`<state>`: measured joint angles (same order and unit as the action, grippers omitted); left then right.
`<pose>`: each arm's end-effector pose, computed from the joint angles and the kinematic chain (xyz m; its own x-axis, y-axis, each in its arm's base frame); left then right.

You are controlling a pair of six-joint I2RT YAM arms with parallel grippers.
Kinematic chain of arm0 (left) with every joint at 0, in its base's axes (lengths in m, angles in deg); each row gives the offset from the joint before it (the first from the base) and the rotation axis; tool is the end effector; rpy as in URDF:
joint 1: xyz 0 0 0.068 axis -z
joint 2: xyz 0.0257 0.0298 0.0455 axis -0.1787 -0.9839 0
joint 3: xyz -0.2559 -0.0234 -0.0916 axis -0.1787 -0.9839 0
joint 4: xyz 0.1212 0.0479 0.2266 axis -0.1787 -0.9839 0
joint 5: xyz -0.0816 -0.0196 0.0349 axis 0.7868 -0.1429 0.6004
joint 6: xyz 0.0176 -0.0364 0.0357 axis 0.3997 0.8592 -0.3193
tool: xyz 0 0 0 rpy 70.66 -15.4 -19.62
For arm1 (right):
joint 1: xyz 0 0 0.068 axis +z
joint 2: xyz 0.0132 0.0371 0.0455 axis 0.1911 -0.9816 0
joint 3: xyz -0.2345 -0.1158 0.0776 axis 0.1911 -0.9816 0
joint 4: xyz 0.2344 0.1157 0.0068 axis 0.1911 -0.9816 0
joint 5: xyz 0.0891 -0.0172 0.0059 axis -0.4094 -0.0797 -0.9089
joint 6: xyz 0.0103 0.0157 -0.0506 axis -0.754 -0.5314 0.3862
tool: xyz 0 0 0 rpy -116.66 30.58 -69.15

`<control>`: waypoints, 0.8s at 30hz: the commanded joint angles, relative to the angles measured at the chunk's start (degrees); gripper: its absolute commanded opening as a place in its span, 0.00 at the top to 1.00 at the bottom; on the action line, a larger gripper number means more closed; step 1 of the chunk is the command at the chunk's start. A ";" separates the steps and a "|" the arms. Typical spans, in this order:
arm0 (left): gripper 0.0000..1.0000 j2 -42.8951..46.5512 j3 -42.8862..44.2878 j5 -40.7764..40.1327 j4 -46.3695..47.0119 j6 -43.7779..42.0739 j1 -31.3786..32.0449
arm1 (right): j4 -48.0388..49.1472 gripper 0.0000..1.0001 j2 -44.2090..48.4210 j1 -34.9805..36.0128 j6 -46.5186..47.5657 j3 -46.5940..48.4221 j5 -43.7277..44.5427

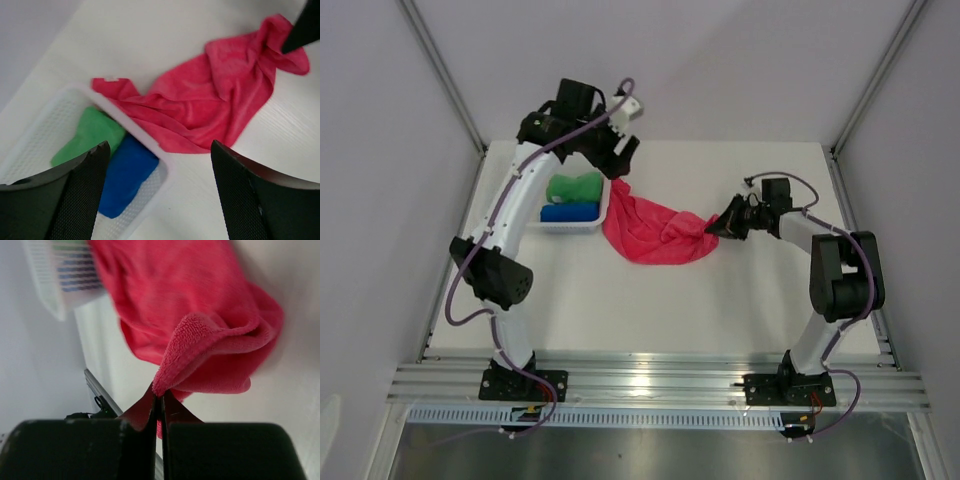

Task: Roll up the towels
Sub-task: Move the towel to the center of the board

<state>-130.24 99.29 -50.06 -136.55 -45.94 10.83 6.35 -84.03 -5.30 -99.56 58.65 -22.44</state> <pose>0.3729 -0.1547 0.4286 -0.3469 0.5342 -0.7709 0.7390 0.6618 0.1261 0.3693 0.0620 0.2019 -0.8906 0.3026 -0.3395 -0.1060 0.5878 0.8020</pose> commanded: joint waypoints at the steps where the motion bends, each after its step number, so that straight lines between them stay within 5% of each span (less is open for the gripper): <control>1: 0.17 -2.28 -6.49 5.92 -4.56 -5.57 3.92 | -1.47 1.00 -0.21 -1.49 -1.41 -2.61 5.67; 9: 0.16 -4.82 -23.89 -1.17 4.90 -5.34 12.53 | -16.29 1.00 -1.27 -0.19 3.85 -2.27 12.79; 16: 0.25 -12.55 -23.39 -6.03 3.00 1.45 14.03 | -25.11 1.00 0.22 -0.18 6.75 -4.38 15.53; 24: 0.22 -17.31 -24.53 -14.11 4.66 0.13 14.47 | -31.79 0.97 3.82 5.61 8.17 -8.67 14.65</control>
<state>-146.29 74.66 -59.51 -133.43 -46.46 25.17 -19.94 -84.10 -2.42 -92.40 51.98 -7.58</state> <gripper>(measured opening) 0.772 0.021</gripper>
